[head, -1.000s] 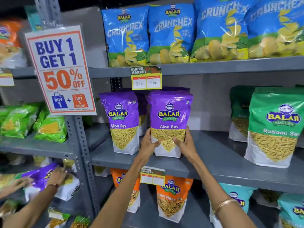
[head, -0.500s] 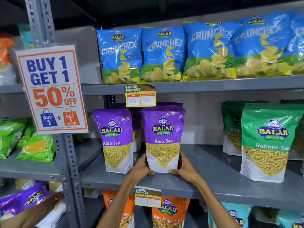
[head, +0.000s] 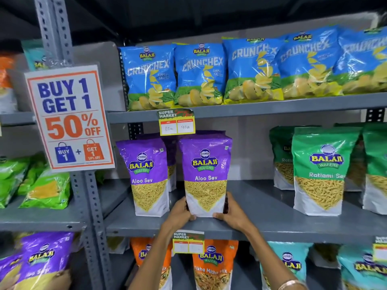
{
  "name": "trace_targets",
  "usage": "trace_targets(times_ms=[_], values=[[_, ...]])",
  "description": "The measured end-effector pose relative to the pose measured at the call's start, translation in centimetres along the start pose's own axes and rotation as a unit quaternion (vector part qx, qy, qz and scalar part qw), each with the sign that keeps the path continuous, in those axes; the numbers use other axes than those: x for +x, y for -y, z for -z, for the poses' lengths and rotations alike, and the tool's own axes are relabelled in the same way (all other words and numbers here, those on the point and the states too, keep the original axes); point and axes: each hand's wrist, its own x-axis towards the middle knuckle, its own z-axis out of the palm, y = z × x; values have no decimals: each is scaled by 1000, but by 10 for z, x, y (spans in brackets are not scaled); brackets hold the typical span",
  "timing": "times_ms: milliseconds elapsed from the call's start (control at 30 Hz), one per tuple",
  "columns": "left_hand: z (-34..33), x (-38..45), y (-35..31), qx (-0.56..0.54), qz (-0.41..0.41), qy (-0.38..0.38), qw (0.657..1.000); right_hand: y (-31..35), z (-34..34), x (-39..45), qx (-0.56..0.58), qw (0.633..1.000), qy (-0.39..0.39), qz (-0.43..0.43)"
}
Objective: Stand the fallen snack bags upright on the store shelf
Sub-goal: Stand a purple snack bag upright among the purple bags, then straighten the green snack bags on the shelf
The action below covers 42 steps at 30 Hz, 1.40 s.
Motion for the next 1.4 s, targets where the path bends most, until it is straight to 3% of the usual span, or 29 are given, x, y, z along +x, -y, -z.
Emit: trace_targets(times_ms=[233,333,433,500,567,767,1000,1067,1200,1300,1400], values=[[3,5,11,47,-12,-9,999,0,0,0,-24,1000,-1,-7],[3,-1,10,15,-17,-5,1000,0,2,-3,-6,1000,-4,-12],[-11,-25,1,48,-71,-108,990,4,2,-25,7,999,-43,-8],[-32,-46,-5,102,-138,-232,957,11,8,-53,-3,993,-115,29],[-62,-64,-13,84,-206,-290,931,9,21,-84,-7,980,-185,76],[-201,-71,-72,-40,-249,-170,953,-7,111,-148,3,959,-276,70],[-331,-16,-141,-135,-163,-113,971,-52,251,-143,-74,930,-348,87],[-345,4,-148,-136,-103,-99,980,-69,284,-128,-118,941,-314,36],[-349,30,-142,-126,-50,-11,991,-96,326,-103,-119,977,-154,-89],[-352,37,-138,-128,-47,4,991,-104,337,-92,-122,986,-86,-79],[-353,39,-133,-132,-74,-24,988,-113,341,-82,-137,985,-78,-70]])
